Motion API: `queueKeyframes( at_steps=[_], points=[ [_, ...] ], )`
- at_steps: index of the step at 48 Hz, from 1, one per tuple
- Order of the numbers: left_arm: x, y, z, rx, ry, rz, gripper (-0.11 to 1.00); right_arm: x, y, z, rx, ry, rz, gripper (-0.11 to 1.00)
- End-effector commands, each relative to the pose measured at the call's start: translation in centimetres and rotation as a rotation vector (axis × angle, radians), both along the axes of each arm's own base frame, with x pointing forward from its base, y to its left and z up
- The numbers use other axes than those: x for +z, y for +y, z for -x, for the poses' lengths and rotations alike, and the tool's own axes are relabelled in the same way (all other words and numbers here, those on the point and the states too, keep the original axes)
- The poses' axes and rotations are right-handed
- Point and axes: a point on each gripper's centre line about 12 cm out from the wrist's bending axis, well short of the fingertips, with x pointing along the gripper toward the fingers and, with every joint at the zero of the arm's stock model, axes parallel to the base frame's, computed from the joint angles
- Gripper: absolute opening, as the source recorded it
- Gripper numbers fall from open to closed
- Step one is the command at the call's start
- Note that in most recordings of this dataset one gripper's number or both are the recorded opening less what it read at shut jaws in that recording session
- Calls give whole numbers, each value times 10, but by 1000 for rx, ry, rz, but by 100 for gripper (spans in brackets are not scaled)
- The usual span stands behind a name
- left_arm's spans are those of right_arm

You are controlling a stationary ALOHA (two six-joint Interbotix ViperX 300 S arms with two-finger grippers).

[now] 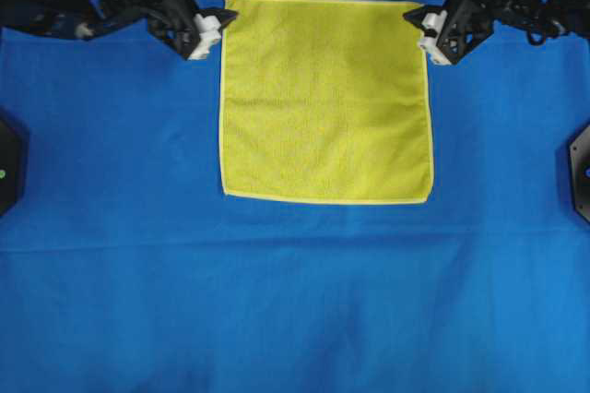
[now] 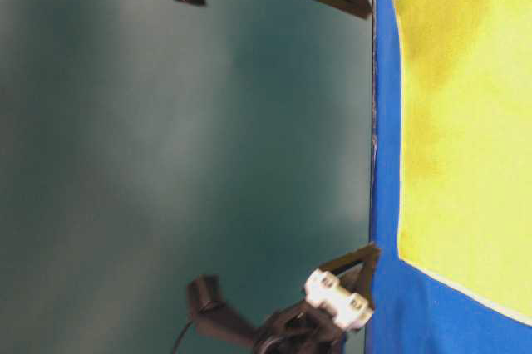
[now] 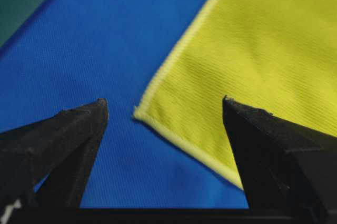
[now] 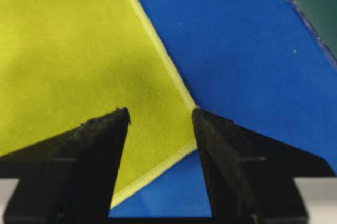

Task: Fold the yellow towel.
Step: 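Move both grippers to the towel's far corners and grasp them, then lift the far corners and fold them toward the near edge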

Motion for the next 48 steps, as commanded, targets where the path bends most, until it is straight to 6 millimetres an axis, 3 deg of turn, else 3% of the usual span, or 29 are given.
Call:
queueKeyframes(
  at_steps=[1,7,18,23,31,33,42,48],
  points=[
    [-3,14,-10,15,-14,-12,84,-3,-13,-5,-15,-9,13,56],
    [-18,26,-12,36,7,3,83,-15,-20,-7,-21,2,7,56],
    [-23,32,-10,51,31,20,76,-30,-30,-3,-42,28,-12,53],
    [-26,30,-9,48,55,36,54,-32,-29,-3,-35,39,-14,43],
    [-29,28,-7,46,67,43,11,-33,-29,-3,-32,42,-12,4],
    [-29,28,-7,45,67,44,4,-32,-29,-3,-32,42,-12,2],
    [-27,23,-8,35,68,45,2,-29,-28,-1,-34,34,-8,2],
    [-15,22,-8,31,58,37,2,-18,-27,-1,-37,10,8,2]
  ],
)
